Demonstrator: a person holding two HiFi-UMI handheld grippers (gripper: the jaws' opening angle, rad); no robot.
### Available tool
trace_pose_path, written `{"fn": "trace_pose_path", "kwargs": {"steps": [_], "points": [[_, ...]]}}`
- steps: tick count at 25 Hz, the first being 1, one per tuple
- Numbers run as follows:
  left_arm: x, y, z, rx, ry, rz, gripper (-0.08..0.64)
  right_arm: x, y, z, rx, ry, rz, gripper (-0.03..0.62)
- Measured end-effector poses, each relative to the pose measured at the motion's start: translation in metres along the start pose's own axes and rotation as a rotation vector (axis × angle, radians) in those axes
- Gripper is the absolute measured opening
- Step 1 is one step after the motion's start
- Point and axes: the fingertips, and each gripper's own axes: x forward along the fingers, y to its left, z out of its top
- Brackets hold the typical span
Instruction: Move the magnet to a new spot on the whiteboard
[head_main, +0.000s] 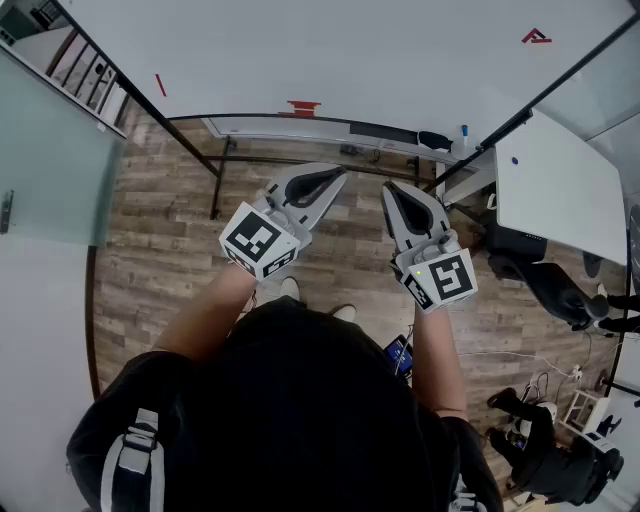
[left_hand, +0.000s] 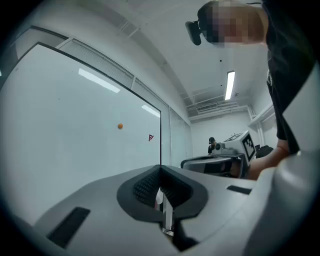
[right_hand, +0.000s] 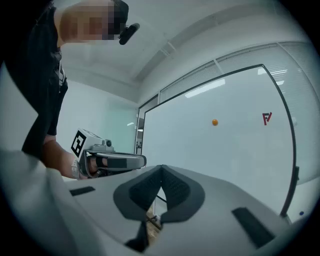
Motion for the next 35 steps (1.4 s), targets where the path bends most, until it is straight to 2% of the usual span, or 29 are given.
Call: {"fn": "trace_pose_path", "kwargs": {"steps": [5, 13, 17, 21, 28, 35], "points": [[-0.003, -0.001, 0.000, -0.006, -0.001, 0.007, 0.005, -0.004, 0.002, -0.001, 0.003, 0.002, -0.003, -0.002], [-0.006, -0.013, 0.001, -0.004, 0.000, 0.013, 0.005, -0.019, -0.011, 0.003, 0.037, -0.029, -0.079, -0.002], [-0.006, -0.019, 0.007, -0.009, -0.005, 0.024, 0.005, -0.025, -0.014, 0.007, 0.012, -0.037, -0.099, -0.002], [-0.001, -0.021, 0.009, -0.002, -0.005, 0.063, 0.005, -0.032, -0.016, 0.008, -0.022, -0.028, -0.088, -0.002], [0.015, -0.019, 0.011, 0.014, 0.004, 0.107, 0.005, -0.031, -0.022, 0.002, -0.040, -0.002, -0.020, -0.002], [0.032, 0.033, 0.014, 0.014, 0.001, 0.111, 0.005, 0.016, -0.030, -0.007, -0.024, 0.028, 0.020, 0.017]]}}
